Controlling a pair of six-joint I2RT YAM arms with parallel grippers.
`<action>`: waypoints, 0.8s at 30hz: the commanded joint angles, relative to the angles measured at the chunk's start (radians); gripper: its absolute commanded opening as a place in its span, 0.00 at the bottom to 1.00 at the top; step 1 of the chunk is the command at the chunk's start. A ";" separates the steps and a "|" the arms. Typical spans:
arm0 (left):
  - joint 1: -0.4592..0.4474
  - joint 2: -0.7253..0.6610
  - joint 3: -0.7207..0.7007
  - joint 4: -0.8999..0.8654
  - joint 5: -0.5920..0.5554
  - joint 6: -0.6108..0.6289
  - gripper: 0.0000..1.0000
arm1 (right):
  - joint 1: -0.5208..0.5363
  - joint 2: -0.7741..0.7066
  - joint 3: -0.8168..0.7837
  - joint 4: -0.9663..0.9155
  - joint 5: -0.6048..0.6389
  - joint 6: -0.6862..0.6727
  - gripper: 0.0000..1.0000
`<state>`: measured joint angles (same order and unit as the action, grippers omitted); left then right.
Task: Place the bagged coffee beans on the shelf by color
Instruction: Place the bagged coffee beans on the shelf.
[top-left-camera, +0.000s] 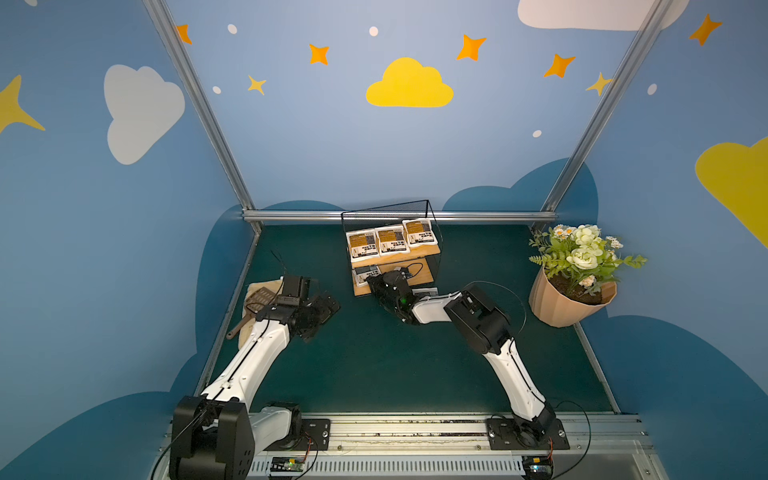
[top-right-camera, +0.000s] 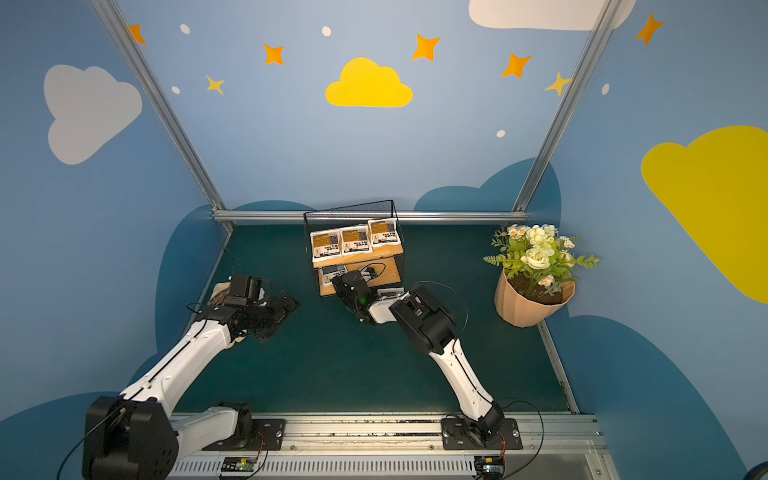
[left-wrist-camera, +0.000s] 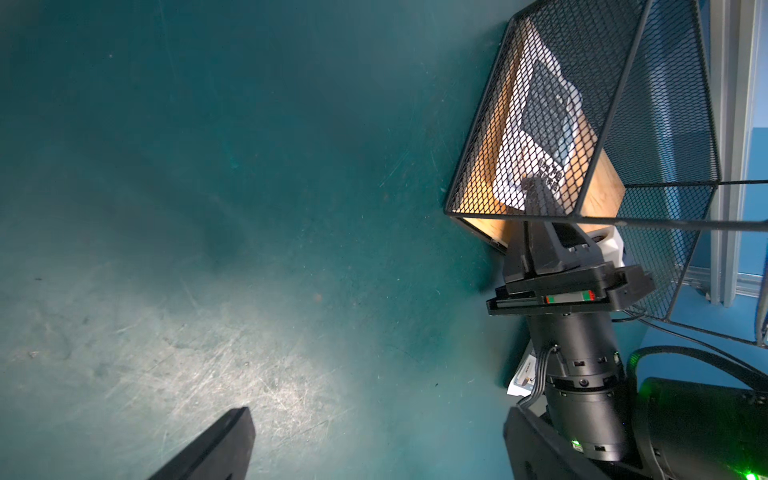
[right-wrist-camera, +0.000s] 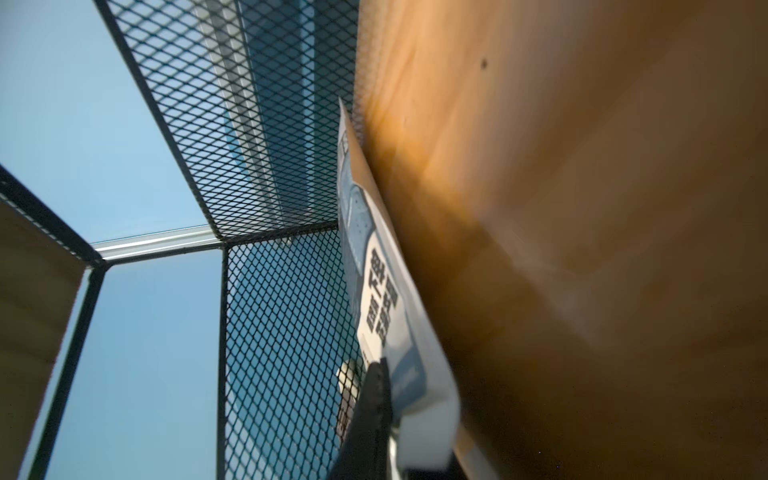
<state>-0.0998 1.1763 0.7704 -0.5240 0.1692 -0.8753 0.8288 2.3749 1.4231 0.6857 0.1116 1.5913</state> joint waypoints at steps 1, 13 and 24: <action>0.005 -0.015 -0.013 -0.016 0.016 0.011 1.00 | 0.007 -0.001 -0.011 -0.035 -0.004 -0.003 0.16; 0.005 -0.035 -0.026 -0.003 0.024 0.010 1.00 | 0.029 -0.057 -0.094 -0.041 -0.014 -0.010 0.64; 0.005 -0.044 -0.037 0.027 0.042 0.006 1.00 | 0.048 -0.087 -0.154 -0.016 -0.026 -0.020 0.72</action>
<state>-0.0998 1.1492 0.7425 -0.5079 0.1925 -0.8757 0.8684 2.2807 1.2972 0.7494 0.0929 1.5871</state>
